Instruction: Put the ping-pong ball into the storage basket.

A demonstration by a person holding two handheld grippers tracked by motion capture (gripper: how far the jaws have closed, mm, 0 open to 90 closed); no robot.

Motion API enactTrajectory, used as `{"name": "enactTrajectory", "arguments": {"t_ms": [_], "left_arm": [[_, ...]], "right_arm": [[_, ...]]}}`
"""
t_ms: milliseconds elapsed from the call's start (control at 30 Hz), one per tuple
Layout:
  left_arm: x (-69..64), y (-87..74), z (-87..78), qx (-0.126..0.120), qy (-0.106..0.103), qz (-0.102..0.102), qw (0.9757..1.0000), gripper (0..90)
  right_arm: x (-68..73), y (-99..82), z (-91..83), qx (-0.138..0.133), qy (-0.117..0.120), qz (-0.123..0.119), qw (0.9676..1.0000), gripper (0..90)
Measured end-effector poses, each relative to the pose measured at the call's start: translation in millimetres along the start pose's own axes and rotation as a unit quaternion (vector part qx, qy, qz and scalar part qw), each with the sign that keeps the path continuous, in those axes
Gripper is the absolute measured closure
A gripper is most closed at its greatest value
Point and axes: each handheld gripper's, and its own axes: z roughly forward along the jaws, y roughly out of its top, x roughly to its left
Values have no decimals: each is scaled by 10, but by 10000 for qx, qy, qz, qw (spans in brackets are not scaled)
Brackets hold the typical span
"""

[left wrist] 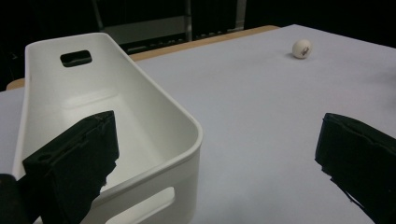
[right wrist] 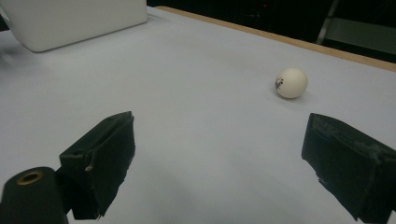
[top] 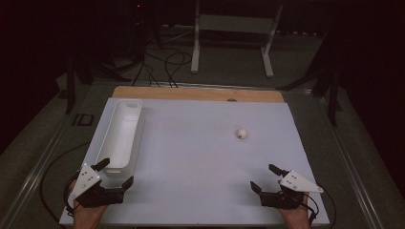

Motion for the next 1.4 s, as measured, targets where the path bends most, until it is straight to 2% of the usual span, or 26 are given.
{"name": "enactTrajectory", "arguments": {"t_ms": [233, 500, 867, 1400], "left_arm": [[2, -24, 18, -37, 15, 19, 10000, 0], [-27, -43, 71, 65, -23, 96, 9999, 0], [-9, -60, 90, 42, -38, 29, 10000, 0], [18, -87, 100, 30, 7, -48, 10000, 0]], "right_arm": [[-1, 12, -14, -18, -31, 56, 10000, 88], [-5, 13, 1, 15, -27, 83, 10000, 88], [-30, 57, 6, -24, 20, 233, 9997, 89], [-53, 237, 2, 117, -173, 306, 9993, 88]]}}
